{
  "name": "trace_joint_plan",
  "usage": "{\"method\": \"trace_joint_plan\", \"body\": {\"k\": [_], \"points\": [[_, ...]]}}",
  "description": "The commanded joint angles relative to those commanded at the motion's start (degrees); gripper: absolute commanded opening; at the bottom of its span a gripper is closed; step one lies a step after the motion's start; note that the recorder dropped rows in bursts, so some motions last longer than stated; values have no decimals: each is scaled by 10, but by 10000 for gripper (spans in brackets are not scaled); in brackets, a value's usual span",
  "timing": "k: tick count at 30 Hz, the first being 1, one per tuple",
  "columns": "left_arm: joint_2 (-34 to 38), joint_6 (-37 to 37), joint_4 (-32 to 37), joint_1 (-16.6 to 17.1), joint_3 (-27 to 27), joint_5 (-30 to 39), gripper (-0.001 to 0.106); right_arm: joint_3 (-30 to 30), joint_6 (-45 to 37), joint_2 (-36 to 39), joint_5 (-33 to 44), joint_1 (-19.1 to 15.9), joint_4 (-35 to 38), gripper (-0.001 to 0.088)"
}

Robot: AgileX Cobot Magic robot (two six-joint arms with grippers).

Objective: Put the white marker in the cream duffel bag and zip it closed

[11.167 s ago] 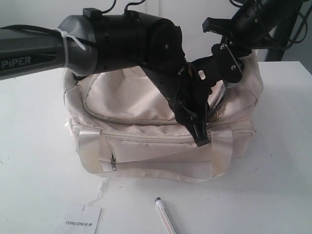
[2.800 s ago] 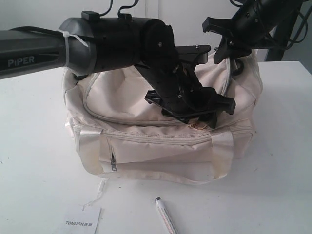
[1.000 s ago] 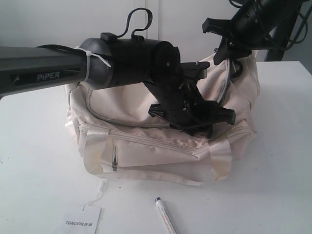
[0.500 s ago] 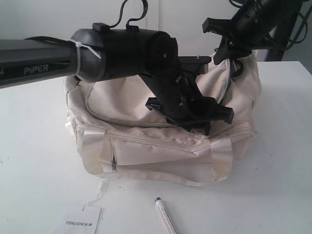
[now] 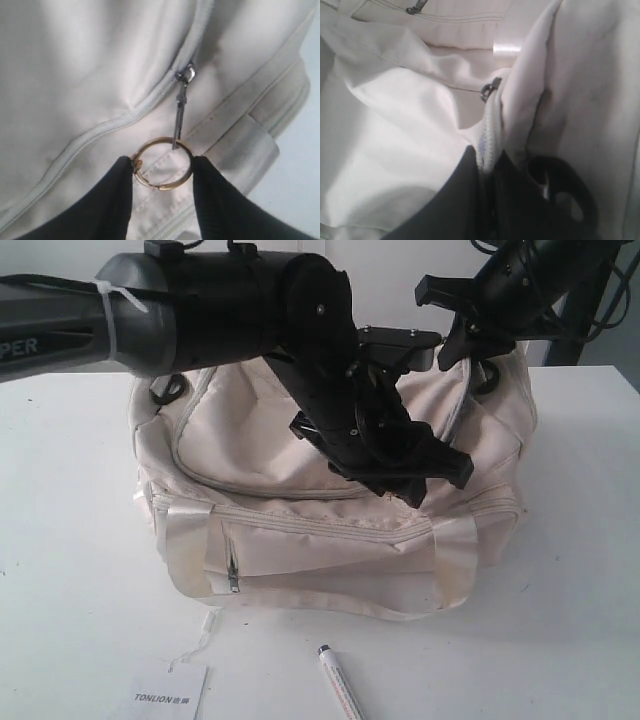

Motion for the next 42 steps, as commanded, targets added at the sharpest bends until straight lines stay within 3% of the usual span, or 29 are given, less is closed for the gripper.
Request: {"method": "trace_joint_plan", "body": {"k": [30, 36, 42], "points": [[-21, 82, -48, -1, 0, 73, 0, 0, 23, 0, -39, 0, -6, 0], [-21, 145, -39, -1, 0, 120, 0, 0, 24, 0, -33, 0, -6, 0], [-21, 265, -39, -1, 0, 147, 0, 0, 21, 0, -9, 0, -9, 0]]}}
